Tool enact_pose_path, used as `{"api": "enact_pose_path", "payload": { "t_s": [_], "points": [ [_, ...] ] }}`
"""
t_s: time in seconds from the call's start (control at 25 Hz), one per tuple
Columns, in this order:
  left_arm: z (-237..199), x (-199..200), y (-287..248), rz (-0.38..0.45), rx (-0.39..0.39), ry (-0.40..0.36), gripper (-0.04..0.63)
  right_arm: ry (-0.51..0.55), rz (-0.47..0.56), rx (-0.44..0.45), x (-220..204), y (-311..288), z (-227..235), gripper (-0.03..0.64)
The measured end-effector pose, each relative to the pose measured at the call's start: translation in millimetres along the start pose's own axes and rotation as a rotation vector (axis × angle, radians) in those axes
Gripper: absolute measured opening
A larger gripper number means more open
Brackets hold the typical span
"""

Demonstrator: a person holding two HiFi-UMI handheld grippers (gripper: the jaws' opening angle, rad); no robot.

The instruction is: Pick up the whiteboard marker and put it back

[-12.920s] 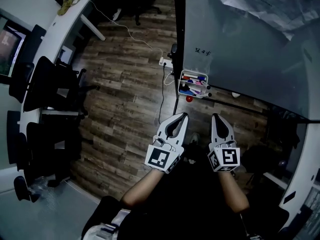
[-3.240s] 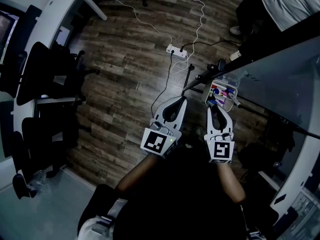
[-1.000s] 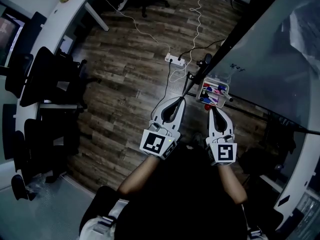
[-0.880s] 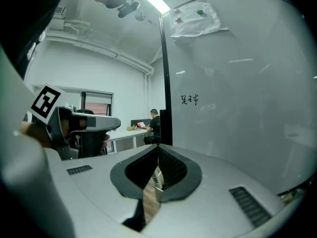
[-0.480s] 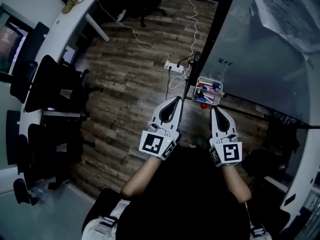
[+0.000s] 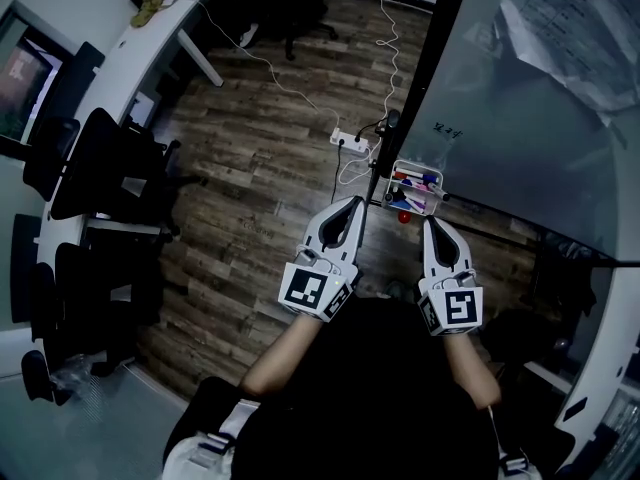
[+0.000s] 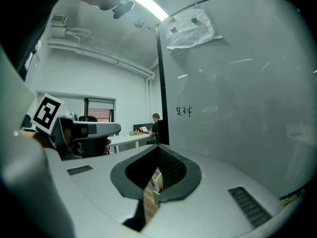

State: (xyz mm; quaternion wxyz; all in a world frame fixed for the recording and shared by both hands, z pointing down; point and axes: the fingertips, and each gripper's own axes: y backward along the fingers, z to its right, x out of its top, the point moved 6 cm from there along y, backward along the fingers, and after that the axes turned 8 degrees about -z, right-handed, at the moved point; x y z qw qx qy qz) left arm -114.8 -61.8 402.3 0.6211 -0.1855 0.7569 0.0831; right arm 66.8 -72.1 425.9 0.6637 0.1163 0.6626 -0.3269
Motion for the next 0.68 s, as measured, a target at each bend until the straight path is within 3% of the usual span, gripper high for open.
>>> {"api": "enact_pose_path", "payload": {
  "t_s": [0.68],
  "points": [
    [3.6, -1.7, 0.7, -0.003, -0.006, -0.007, 0.008, -0.013, 0.010, -0.004, -2.7, 2.7, 2.7, 0.012]
  ]
}}
